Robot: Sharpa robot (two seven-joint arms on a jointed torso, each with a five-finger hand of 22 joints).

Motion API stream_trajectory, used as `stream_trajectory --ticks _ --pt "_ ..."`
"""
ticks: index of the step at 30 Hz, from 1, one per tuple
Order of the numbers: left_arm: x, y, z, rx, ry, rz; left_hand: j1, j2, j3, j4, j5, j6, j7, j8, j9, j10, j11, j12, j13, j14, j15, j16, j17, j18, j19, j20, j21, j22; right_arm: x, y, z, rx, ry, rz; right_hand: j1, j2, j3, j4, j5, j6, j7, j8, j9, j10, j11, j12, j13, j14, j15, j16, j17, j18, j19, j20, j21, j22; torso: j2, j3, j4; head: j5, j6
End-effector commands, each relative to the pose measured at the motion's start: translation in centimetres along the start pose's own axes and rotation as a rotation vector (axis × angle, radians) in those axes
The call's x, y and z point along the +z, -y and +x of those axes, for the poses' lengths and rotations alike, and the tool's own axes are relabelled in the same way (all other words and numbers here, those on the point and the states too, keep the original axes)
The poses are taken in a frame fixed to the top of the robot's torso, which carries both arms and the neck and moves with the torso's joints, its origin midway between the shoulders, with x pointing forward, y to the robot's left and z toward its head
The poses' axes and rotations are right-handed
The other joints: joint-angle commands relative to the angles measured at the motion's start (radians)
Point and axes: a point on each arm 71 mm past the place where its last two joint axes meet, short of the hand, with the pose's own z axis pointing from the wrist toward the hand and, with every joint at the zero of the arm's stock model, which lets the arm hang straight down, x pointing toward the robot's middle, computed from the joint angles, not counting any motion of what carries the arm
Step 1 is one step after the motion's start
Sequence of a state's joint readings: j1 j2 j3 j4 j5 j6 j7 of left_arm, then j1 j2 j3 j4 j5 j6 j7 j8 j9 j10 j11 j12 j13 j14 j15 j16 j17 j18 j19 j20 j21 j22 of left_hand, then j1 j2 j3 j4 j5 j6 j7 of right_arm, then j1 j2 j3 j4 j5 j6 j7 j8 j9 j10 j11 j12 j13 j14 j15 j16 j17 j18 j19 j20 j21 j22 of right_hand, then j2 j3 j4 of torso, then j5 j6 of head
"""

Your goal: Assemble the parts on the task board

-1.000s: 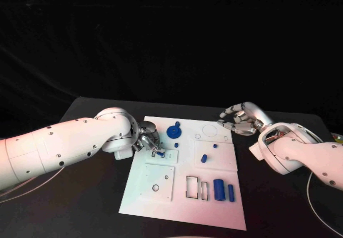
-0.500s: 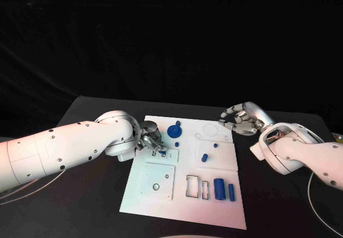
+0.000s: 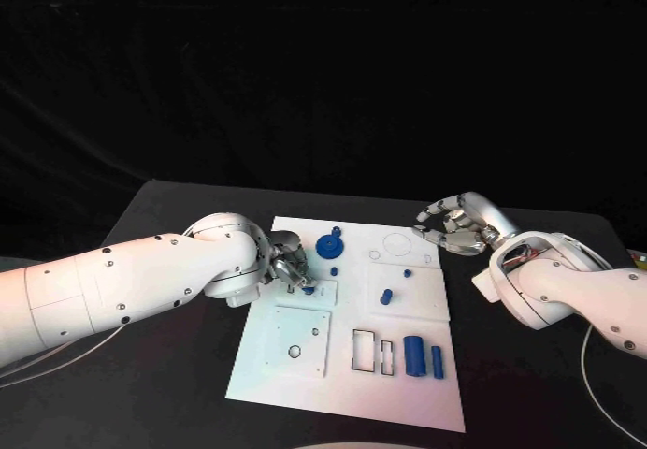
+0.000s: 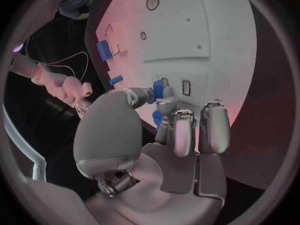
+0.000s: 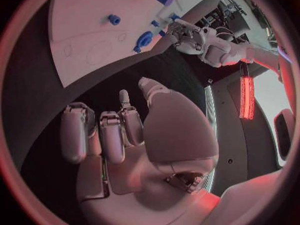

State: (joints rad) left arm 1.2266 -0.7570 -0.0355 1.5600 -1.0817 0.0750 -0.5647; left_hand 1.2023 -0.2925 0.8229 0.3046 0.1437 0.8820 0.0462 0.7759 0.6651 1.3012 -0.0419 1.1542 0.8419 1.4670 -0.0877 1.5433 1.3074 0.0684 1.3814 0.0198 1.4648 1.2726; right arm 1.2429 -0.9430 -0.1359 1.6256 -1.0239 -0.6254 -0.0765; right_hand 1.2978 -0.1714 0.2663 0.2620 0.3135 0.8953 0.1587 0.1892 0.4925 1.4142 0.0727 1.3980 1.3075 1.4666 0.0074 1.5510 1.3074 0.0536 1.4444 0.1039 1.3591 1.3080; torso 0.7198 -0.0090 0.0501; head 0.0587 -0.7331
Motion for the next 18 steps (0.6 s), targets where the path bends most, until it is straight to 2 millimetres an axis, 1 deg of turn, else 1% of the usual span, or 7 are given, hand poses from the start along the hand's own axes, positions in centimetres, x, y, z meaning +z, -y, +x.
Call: stream_trajectory --ticks 1,3,6,11,18 --pt "0.06 0.09 0.09 0.016 -0.002 -0.007 -0.013 0.002 0.173 -0.182 0.014 0.025 -0.019 0.008 0.161 0.011 -0.002 0.011 0.013 0.089 -0.008 0.004 0.210 -0.006 0.009 0.000 0.007 0.002 -0.02 -0.08 0.15 -0.005 -0.013 -0.009 0.008 0.002 0.003 0.005 0.003 -0.002 -0.003 0.005 0.001 -0.003 -0.001 -0.004 0.071 0.083 -0.008 -0.006 0.168 0.004 -0.004 0.000 -0.007 0.078 0.000 -0.0005 -0.0003 0.000 0.002" --pt "0.11 0.06 0.14 0.018 -0.004 -0.011 -0.020 0.002 0.174 -0.187 0.024 0.026 -0.020 0.009 0.163 0.013 -0.003 0.015 0.018 0.089 -0.008 0.004 0.210 -0.007 0.010 -0.001 0.007 0.004 -0.02 -0.08 0.13 -0.005 -0.011 -0.011 0.007 0.002 0.003 0.007 0.004 -0.002 -0.003 0.005 0.001 -0.004 -0.001 -0.005 0.071 0.083 -0.008 -0.007 0.166 0.005 -0.007 0.000 -0.011 0.075 0.001 -0.0004 -0.0005 -0.001 0.002" --pt "0.16 0.05 0.13 0.022 0.000 -0.014 -0.022 0.002 0.174 -0.189 0.027 0.026 -0.020 0.010 0.163 0.014 -0.003 0.016 0.020 0.089 -0.009 0.004 0.210 -0.007 0.011 -0.001 0.008 0.007 -0.02 -0.09 0.11 -0.005 -0.009 -0.013 0.007 0.002 0.003 0.007 0.004 -0.002 -0.003 0.005 0.001 -0.005 -0.001 -0.006 0.069 0.081 -0.008 -0.008 0.160 0.006 -0.010 0.000 -0.017 0.070 0.000 0.0000 0.0001 -0.001 0.002" --pt "0.20 0.05 0.09 0.040 0.012 -0.018 -0.025 0.003 0.176 -0.191 0.032 0.027 -0.020 0.011 0.165 0.014 -0.004 0.015 0.017 0.089 -0.009 0.004 0.210 -0.009 0.016 -0.001 0.011 0.014 0.00 -0.12 0.12 -0.009 -0.007 -0.016 0.006 0.002 0.002 0.007 0.004 -0.002 -0.003 0.005 0.001 -0.005 -0.001 -0.006 0.069 0.080 -0.008 -0.010 0.154 0.008 -0.013 0.000 -0.022 0.066 0.001 -0.0008 0.0003 -0.001 0.001" --pt "0.17 -0.10 0.07 0.051 0.014 -0.026 -0.027 0.003 0.177 -0.193 0.035 0.028 -0.021 0.013 0.166 0.014 -0.004 0.015 0.016 0.089 -0.010 0.004 0.210 -0.009 0.017 -0.002 0.011 0.015 0.01 -0.11 0.12 -0.010 -0.006 -0.016 0.006 0.002 0.002 0.007 0.004 -0.002 -0.003 0.005 0.001 -0.005 -0.001 -0.006 0.069 0.080 -0.008 -0.010 0.154 0.008 -0.013 0.000 -0.022 0.066 0.001 -0.0005 0.0008 -0.001 -0.001"
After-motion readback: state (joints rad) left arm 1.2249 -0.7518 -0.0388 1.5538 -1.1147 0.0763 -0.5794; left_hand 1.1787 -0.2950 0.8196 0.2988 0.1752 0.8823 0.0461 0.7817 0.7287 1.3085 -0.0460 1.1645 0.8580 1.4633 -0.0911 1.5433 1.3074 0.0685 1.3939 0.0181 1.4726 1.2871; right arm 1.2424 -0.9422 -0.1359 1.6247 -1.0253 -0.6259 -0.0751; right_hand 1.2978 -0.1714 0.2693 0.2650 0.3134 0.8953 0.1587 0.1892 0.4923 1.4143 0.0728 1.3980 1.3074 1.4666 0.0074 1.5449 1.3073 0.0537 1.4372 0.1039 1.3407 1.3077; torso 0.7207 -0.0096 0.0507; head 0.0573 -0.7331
